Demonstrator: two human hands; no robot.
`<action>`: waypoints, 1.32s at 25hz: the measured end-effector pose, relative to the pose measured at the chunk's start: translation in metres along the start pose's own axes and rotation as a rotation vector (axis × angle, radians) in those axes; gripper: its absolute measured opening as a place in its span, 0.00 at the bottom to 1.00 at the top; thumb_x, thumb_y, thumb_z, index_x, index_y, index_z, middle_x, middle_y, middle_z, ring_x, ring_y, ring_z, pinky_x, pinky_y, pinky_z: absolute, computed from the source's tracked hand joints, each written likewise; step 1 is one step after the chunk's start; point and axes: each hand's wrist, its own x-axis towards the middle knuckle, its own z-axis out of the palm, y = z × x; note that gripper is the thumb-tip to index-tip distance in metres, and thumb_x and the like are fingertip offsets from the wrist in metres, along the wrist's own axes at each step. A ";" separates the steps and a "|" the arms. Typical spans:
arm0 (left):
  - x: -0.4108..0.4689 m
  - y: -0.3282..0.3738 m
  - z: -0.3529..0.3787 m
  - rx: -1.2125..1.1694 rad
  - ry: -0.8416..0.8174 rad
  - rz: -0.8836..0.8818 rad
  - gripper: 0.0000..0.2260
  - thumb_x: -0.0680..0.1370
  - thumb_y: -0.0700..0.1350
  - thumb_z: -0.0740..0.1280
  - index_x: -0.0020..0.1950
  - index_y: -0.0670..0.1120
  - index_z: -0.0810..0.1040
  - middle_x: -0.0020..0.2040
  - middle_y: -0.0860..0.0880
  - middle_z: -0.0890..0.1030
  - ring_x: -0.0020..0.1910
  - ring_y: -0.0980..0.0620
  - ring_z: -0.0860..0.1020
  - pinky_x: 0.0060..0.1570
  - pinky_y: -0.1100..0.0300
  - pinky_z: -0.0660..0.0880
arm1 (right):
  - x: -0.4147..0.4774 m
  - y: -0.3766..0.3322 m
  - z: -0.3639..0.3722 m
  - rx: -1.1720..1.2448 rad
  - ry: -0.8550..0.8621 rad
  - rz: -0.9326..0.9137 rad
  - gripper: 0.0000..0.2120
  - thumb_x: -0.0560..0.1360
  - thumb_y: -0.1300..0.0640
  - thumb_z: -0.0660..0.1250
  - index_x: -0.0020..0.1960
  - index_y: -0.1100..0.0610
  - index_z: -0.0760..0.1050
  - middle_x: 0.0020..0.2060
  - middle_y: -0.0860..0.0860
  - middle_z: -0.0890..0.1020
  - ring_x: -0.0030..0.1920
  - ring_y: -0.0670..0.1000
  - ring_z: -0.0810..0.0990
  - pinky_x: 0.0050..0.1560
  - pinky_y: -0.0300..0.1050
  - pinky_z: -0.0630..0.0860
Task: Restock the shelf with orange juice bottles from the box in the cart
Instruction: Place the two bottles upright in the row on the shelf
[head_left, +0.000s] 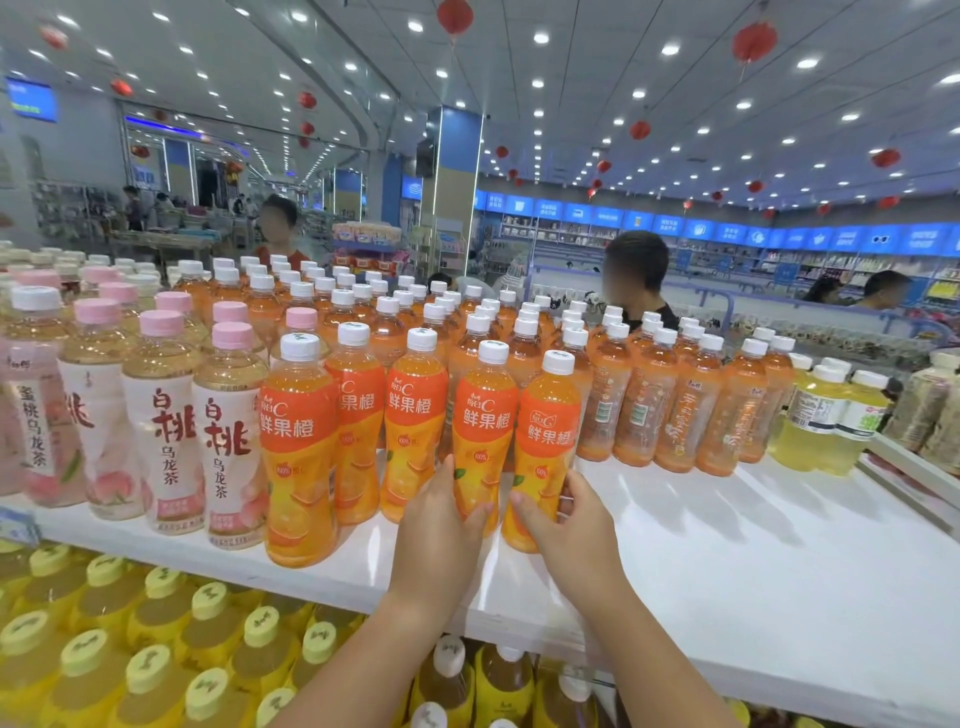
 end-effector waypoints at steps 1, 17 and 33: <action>0.000 -0.001 0.000 0.004 -0.002 -0.001 0.23 0.76 0.46 0.74 0.70 0.53 0.74 0.61 0.60 0.80 0.62 0.59 0.78 0.62 0.59 0.77 | 0.000 0.001 -0.001 0.000 -0.005 0.003 0.10 0.74 0.51 0.75 0.53 0.43 0.79 0.47 0.40 0.86 0.46 0.36 0.82 0.47 0.37 0.78; 0.002 -0.005 -0.001 0.015 -0.006 -0.104 0.25 0.76 0.46 0.75 0.70 0.50 0.70 0.60 0.57 0.79 0.60 0.55 0.79 0.54 0.64 0.76 | -0.001 -0.002 0.003 -0.026 -0.002 0.011 0.11 0.74 0.48 0.75 0.56 0.43 0.79 0.50 0.39 0.85 0.48 0.34 0.81 0.45 0.32 0.77; -0.006 -0.009 -0.014 0.055 -0.068 -0.069 0.22 0.78 0.52 0.71 0.72 0.55 0.73 0.64 0.59 0.78 0.65 0.58 0.75 0.63 0.54 0.77 | -0.006 -0.009 0.002 -0.105 -0.069 0.085 0.10 0.78 0.43 0.69 0.58 0.41 0.76 0.51 0.36 0.83 0.53 0.40 0.81 0.54 0.40 0.78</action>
